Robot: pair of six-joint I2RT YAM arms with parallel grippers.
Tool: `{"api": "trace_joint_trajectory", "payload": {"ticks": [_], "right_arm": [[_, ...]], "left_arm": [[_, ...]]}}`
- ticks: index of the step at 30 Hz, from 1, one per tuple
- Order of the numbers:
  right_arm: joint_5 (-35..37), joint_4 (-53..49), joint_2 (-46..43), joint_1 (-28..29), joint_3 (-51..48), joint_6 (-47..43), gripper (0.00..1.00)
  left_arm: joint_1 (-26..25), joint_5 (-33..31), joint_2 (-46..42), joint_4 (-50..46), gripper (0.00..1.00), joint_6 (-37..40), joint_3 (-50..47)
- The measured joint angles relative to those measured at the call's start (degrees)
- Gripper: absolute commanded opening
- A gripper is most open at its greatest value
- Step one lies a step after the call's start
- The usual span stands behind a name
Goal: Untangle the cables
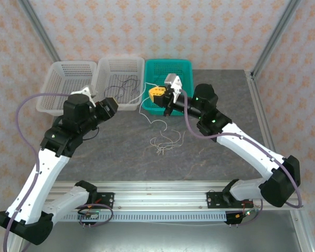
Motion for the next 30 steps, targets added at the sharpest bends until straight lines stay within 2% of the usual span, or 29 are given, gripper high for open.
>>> {"api": "trace_joint_trajectory", "payload": {"ticks": [2, 7, 13, 16, 20, 23, 25, 27, 28, 30], "right_arm": [[0.02, -0.74, 0.07, 0.0, 0.52, -0.04, 0.0], [1.44, -5.57, 1.44, 0.0, 2.51, -1.18, 0.0], [0.07, -9.97, 2.75, 0.0, 3.76, -3.63, 0.0], [-1.6, -11.34, 2.97, 0.0, 3.93, -4.35, 0.0], [-3.78, -13.66, 3.37, 0.0, 5.18, -5.62, 0.0], [-5.25, -15.06, 3.52, 0.0, 6.25, -6.6, 0.0], [-5.18, -16.98, 3.67, -0.55, 6.56, -7.34, 0.0], [-5.62, -17.49, 4.42, -0.98, 6.73, -7.54, 0.0], [-5.84, -17.59, 4.68, -0.98, 6.91, -7.56, 0.0], [-6.05, -17.7, 5.09, -1.03, 7.3, -7.5, 0.0]], "left_arm": [[0.0, 0.96, -0.46, -0.37, 0.65, 3.15, 0.28], [0.0, 2.49, -3.76, -5.07, 0.73, 18.25, 6.47], [-0.11, 14.97, -4.9, -3.19, 0.75, 32.28, 12.66], [-3.04, 19.45, -0.39, 0.28, 0.75, 36.2, 13.77], [-8.13, 23.04, 10.05, 2.23, 0.74, 42.34, 17.22], [-9.14, 25.53, 17.92, 2.19, 0.72, 46.1, 20.37], [-9.11, 27.1, 20.33, 2.56, 0.67, 47.98, 20.81], [-9.07, 27.3, 20.76, 2.8, 0.58, 49.48, 20.57], [-9.07, 27.54, 20.7, 2.84, 0.52, 50.03, 20.35], [-9.07, 28.33, 20.59, 3.15, 0.31, 50.56, 20.09]]}}
